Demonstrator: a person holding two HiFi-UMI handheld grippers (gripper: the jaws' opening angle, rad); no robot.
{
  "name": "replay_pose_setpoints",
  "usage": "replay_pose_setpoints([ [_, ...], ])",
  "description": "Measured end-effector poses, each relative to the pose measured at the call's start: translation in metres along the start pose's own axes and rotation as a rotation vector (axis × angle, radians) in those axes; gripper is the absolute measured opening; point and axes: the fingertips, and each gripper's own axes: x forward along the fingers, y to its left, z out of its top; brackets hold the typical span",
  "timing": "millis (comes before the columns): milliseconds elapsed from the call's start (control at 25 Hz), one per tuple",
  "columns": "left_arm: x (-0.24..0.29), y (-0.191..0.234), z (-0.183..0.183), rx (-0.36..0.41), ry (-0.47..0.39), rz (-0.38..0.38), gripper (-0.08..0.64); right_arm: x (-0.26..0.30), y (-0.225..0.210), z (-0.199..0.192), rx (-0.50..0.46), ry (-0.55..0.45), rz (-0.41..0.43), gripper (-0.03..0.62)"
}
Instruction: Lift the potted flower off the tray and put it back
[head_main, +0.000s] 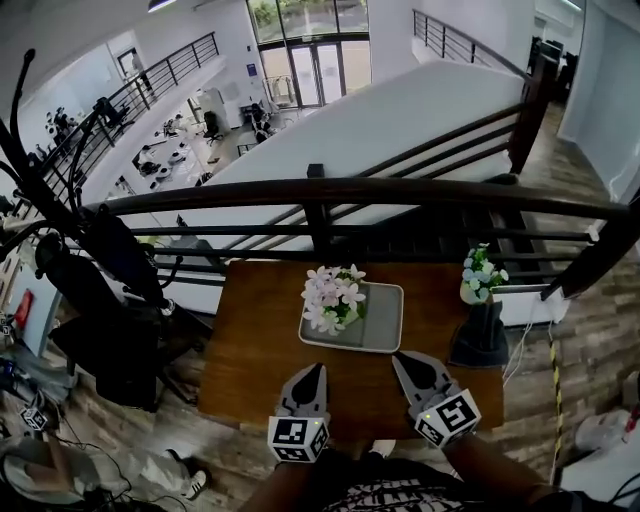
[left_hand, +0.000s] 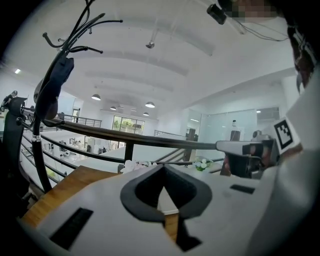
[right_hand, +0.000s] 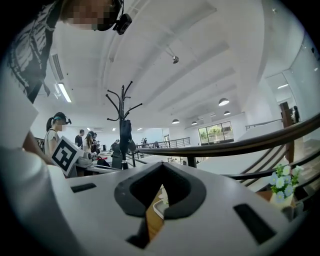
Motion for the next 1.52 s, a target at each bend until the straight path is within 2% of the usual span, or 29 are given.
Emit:
replay_pose_setpoints([
  [280, 0.014, 0.022, -0.028, -0.028, 0.052, 0.015, 0.006, 0.020, -0.008, -0.019, 0.023, 0.043, 0.010, -0.011],
  [400, 0.029, 0.036, -0.043, -0.024, 0.074, -0.005, 0.006, 0.028, -0.018, -0.027, 0.035, 0.063, -0.029, -0.011],
  [640, 0.060, 0.069, -0.060, 0.039, 0.104, -0.067, 0.008, 0.042, -0.031, -0.022, 0.028, 0.083, -0.109, -0.011],
  [720, 0.069, 0.083, -0.064, 0.049, 0.091, -0.076, 0.008, 0.045, -0.031, -0.024, 0.029, 0.099, -0.132, -0.011],
  [760, 0.074, 0.090, -0.070, 0.053, 0.085, -0.081, 0.022, 0.046, -0.031, -0.027, 0.029, 0.107, -0.143, -0.011],
  [840, 0.084, 0.103, -0.085, 0.068, 0.097, -0.094, 0.105, 0.048, -0.029, -0.032, 0.027, 0.126, -0.159, -0.011],
  [1040, 0.119, 0.117, -0.118, 0.139, 0.162, -0.137, 0.206, 0.051, -0.035, -0.038, 0.013, 0.152, -0.199, -0.011],
  [1160, 0.144, 0.126, -0.132, 0.149, 0.190, -0.146, 0.266, 0.052, -0.036, -0.036, -0.003, 0.167, -0.214, -0.011],
  [1360, 0.178, 0.131, -0.134, 0.193, 0.199, -0.207, 0.307, 0.056, -0.032, -0.032, -0.024, 0.208, -0.222, -0.011],
  [1520, 0.204, 0.126, -0.153, 0.245, 0.222, -0.283, 0.333, 0.052, -0.041, -0.042, -0.018, 0.225, -0.267, -0.011],
])
